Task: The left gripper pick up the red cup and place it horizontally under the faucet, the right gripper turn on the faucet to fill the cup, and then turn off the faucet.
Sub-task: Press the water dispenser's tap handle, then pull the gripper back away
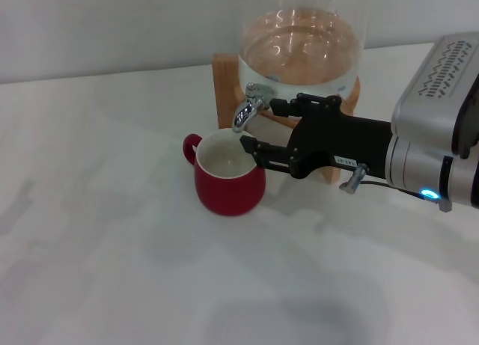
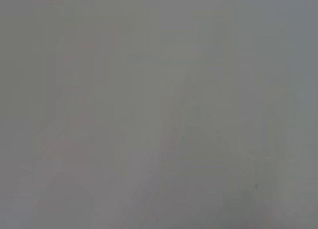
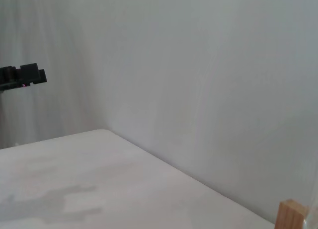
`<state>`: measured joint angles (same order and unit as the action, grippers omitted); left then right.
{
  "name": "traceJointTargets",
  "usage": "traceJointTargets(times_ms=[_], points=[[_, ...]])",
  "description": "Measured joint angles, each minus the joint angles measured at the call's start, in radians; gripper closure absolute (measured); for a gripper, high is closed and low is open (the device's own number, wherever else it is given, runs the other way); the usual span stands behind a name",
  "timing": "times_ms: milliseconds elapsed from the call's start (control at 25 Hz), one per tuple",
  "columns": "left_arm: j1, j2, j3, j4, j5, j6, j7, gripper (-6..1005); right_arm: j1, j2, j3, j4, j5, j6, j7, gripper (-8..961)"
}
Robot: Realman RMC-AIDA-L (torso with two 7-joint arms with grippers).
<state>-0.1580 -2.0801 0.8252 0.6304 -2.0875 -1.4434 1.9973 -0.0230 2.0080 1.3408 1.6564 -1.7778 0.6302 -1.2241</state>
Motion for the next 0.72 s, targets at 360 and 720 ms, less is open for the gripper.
traceJointTargets(times_ms=[360,720], points=[[0.002,0.000,0.000,0.000,0.000,0.000,-0.006,113,0.000,-0.002,0.003,0.004,0.001,0.024,0.000,234],[0.000,0.000,-0.001,-0.001,0.000,0.006,-0.006,113,-0.085,-0.003,0.014,0.123,-0.007,0.103,-0.008,234]])
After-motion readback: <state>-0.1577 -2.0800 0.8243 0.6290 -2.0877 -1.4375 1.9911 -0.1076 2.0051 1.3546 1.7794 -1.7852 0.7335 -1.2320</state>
